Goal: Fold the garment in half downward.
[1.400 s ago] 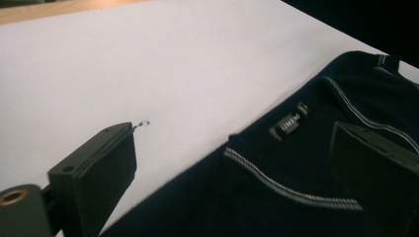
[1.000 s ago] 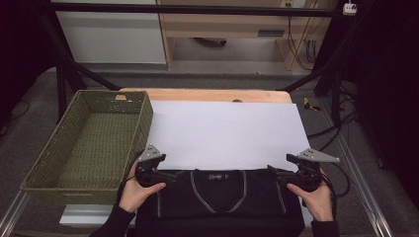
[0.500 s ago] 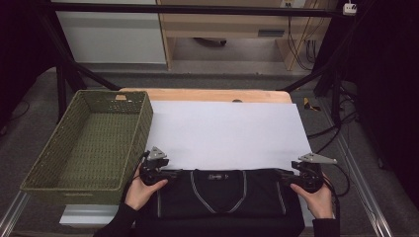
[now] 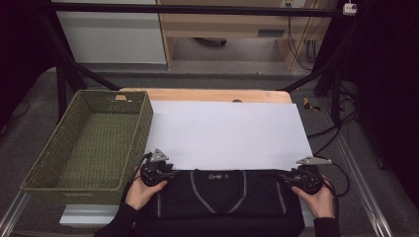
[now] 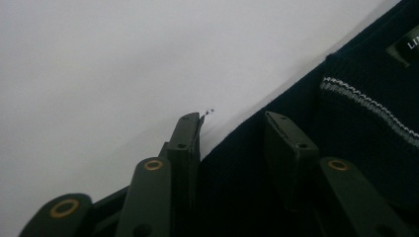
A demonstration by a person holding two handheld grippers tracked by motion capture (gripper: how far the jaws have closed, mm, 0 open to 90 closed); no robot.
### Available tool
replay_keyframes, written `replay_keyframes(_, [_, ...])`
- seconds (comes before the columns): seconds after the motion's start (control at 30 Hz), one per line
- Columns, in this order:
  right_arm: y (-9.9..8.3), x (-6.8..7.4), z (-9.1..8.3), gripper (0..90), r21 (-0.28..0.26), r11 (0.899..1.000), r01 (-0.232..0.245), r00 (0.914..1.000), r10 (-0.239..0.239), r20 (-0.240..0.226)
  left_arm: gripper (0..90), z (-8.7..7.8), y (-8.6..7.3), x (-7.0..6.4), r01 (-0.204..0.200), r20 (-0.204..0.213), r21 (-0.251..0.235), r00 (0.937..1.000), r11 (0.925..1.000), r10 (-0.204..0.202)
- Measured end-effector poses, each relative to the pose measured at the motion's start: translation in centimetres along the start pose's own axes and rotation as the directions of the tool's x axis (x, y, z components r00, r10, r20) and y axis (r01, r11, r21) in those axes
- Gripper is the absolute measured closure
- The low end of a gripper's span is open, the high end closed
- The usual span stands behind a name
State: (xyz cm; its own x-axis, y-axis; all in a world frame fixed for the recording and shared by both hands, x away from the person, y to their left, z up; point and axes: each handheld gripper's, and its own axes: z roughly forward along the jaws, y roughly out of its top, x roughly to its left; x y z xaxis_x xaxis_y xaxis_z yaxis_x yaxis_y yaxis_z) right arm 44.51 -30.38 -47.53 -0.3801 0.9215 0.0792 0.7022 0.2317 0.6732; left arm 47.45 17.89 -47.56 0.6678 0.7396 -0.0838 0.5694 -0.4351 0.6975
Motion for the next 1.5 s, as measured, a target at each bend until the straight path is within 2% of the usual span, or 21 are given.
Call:
replay_keyframes(0.2, [0.0, 0.2, -0.2, 46.9, 0.017, 1.0, -0.006, 1.0, 0.006, 0.003, 65.3, -0.1, 0.0, -0.1, 0.004, 0.013, 0.011, 0.9999, 0.9999, -0.004])
replay_keyframes(0.37, [0.1, 0.4, -0.4, 59.1, 0.044, 0.999, -0.017, 0.9998, 0.017, -0.004, 79.6, -0.3, 0.0, -0.3, 0.011, 0.053, 0.037, 0.9985, 0.9993, -0.013])
replay_keyframes(0.5, [0.2, 0.5, -0.5, 71.7, 0.055, 0.998, -0.03, 0.999, 0.032, -0.032, 81.7, -0.3, 0.1, -0.4, 0.009, 0.049, 0.043, 0.9987, 0.999, -0.011])
replay_keyframes(0.6, [0.2, 0.5, -0.6, 77.5, 0.059, 0.997, -0.04, 0.9974, 0.044, -0.058, 82.9, -0.4, 0.2, -0.7, -0.012, 0.033, 0.046, 0.9994, 0.9989, 0.011])
replay_keyframes(0.83, [0.3, 0.2, -0.9, 80.8, 0.041, 0.998, -0.037, 0.9962, 0.04, -0.078, 84.7, -0.8, 0.5, -1.0, -0.015, -0.002, 0.03, 0.9999, 0.9994, 0.015])
replay_keyframes(1.1, [1.6, -0.1, -2.1, 81.5, -0.039, 0.999, -0.025, 0.9968, 0.022, -0.077, 85.3, -1.5, 1.4, -0.8, 0.013, -0.005, -0.01, 0.9999, 0.9999, -0.013])
replay_keyframes(1.3, [2.7, -0.7, -2.6, 81.5, -0.072, 0.997, -0.017, 0.9976, 0.013, -0.068, 85.4, -1.3, 3.1, -0.3, 0.017, -0.024, -0.032, 0.9995, 0.9993, -0.018])
replay_keyframes(1.5, [4.3, -1.3, -1.9, 81.5, -0.111, 0.994, -0.02, 0.9989, 0.015, -0.045, 85.4, -0.5, 5.2, 0.7, 0.015, -0.063, -0.048, 0.9979, 0.9987, -0.018])
